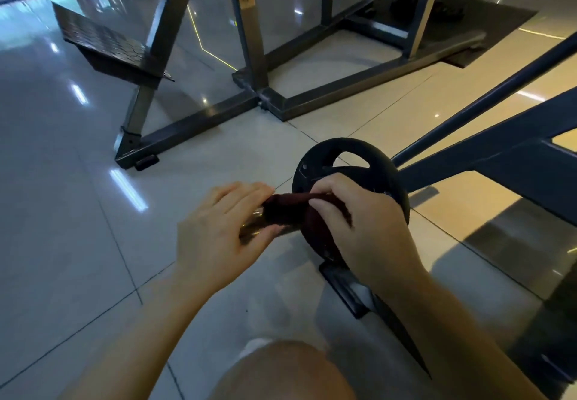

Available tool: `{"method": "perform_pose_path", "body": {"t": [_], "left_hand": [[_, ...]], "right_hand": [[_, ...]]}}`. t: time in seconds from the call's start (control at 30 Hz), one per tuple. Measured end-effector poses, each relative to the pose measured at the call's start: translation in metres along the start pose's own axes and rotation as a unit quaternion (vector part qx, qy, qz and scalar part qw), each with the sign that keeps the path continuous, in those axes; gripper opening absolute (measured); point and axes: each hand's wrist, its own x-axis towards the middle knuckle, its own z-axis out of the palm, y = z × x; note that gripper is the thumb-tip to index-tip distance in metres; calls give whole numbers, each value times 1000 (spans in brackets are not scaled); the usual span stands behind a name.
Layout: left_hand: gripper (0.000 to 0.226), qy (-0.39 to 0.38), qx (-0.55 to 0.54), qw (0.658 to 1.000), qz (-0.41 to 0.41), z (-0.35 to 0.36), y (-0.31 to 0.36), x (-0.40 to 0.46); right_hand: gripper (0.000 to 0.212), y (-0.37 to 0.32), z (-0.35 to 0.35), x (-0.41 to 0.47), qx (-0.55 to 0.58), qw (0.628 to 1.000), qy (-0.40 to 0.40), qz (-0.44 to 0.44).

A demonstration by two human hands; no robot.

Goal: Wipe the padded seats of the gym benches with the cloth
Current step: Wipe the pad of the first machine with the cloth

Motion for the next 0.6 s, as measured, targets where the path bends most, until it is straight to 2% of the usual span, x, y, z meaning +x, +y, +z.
{"method": "perform_pose_path", "body": {"t": [0.07, 0.13, 0.27, 0.37, 0.43, 0.5, 0.6], "left_hand": [[47, 5, 3, 1000, 7, -1, 0, 2], [46, -1, 10, 1000, 11, -1, 1, 1], [51, -2, 38, 999, -2, 2, 2, 1], [50, -8, 49, 999, 10, -5, 13, 5], [33, -31, -30, 999, 13, -21, 36, 11], [16, -81, -138, 987, -23, -44, 60, 18], [7, -139, -254, 956, -57, -79, 79, 26]], "right_hand": [[18, -1, -6, 2, 7, 1000, 23, -13], [13, -4, -10, -2, 40, 999, 33, 10], [9, -23, -12, -13, 54, 996, 5, 76], [12, -50, -23, -29, 43, 997, 12, 67], [11, -66, -42, -46, 52, 996, 37, 62], [13, -77, -69, -64, 75, 992, 63, 79], [13, -83, -114, -90, 44, 990, 93, 99]]}}
